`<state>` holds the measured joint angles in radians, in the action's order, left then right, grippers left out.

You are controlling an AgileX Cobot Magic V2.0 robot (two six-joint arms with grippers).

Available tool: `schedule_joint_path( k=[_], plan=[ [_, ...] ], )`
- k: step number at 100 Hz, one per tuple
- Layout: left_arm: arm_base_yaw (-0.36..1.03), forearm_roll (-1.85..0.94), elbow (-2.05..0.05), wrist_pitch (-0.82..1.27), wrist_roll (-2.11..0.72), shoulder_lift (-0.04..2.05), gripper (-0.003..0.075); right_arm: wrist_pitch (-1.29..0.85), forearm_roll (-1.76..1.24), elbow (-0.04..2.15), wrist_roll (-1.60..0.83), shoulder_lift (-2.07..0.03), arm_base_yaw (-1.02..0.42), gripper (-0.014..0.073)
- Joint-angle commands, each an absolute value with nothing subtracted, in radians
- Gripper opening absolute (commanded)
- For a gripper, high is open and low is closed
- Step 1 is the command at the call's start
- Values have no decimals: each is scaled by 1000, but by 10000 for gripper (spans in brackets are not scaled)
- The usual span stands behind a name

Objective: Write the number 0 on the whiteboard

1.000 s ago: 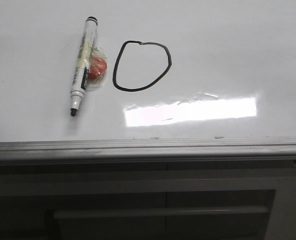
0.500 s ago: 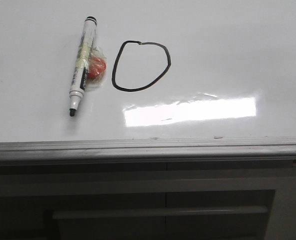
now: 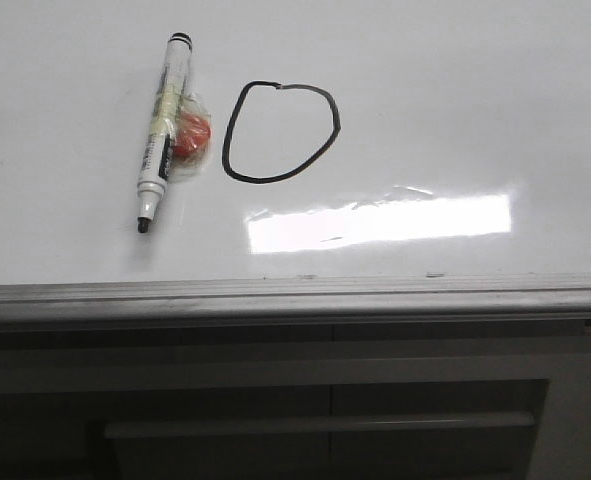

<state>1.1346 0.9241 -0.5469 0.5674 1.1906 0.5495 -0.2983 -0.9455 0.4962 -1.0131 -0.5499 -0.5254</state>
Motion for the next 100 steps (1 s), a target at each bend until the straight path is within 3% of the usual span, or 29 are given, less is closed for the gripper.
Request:
schedule_joint_path(
  k=[1, 20, 62, 84, 95, 100],
  plan=[
    [1141, 1042, -568, 524, 1191, 547, -20, -265, -954, 520, -1022, -549, -518, -69],
    [1071, 1205, -513, 418, 1191, 545, -20, -265, -954, 520, -1022, -549, -518, -68],
    [432, 1238, -356, -289, 1193, 423, -20, -265, -954, 520, -1022, -549, -518, -69],
    [243, 1254, -341, -417, 1212, 416, -20, -265, -954, 520, -1022, -549, -518, -69],
    [170, 1465, -343, -463, 1441, 403, -20, -265, -954, 520, -1022, -549, -518, -69],
    [144, 1437, -336, -463, 1463, 393, -20, -265, -954, 520, -1022, -549, -518, -69]
  ],
)
